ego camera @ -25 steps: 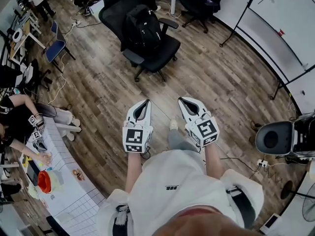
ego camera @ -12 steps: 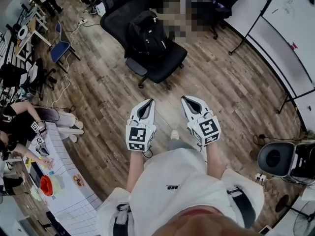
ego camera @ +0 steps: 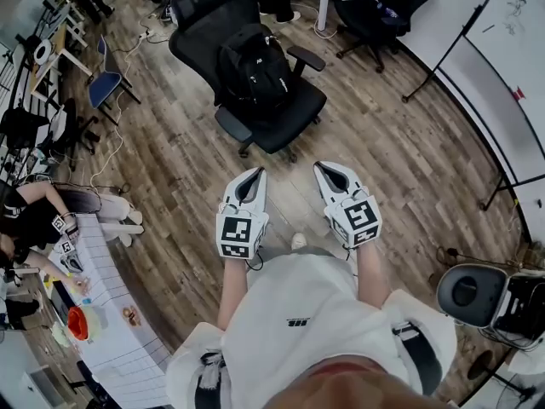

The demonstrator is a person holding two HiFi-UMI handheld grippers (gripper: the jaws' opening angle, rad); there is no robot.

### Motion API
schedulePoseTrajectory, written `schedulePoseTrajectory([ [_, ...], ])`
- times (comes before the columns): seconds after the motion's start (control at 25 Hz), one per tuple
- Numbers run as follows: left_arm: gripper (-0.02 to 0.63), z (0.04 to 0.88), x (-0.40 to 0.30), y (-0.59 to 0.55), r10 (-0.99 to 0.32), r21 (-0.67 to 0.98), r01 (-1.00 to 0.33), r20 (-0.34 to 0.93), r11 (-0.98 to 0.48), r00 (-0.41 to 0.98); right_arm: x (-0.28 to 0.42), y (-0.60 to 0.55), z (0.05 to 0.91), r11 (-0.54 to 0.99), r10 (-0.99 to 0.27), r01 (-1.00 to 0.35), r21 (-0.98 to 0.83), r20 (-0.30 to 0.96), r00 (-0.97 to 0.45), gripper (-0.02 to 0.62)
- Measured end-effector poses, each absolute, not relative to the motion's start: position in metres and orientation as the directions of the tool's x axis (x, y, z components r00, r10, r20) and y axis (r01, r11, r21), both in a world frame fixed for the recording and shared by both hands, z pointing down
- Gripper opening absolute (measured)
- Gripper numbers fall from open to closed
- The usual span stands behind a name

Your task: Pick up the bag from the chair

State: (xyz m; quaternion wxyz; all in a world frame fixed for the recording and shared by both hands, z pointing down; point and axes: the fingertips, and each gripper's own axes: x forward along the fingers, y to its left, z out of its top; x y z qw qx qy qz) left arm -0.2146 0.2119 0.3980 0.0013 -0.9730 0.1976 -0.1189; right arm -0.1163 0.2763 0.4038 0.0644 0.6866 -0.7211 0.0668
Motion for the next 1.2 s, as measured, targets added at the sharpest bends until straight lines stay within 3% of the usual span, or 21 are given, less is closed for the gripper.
schedulePoseTrajectory([
  [1.2, 0.011, 0.410, -0.103, 0.010, -0.428, -0.045, -0.427, 0.181, -0.903, 0.886, 0.004, 0.078, 0.414, 0.040, -0.983, -0.999, -0.004, 0.180, -0.040, -0.005],
])
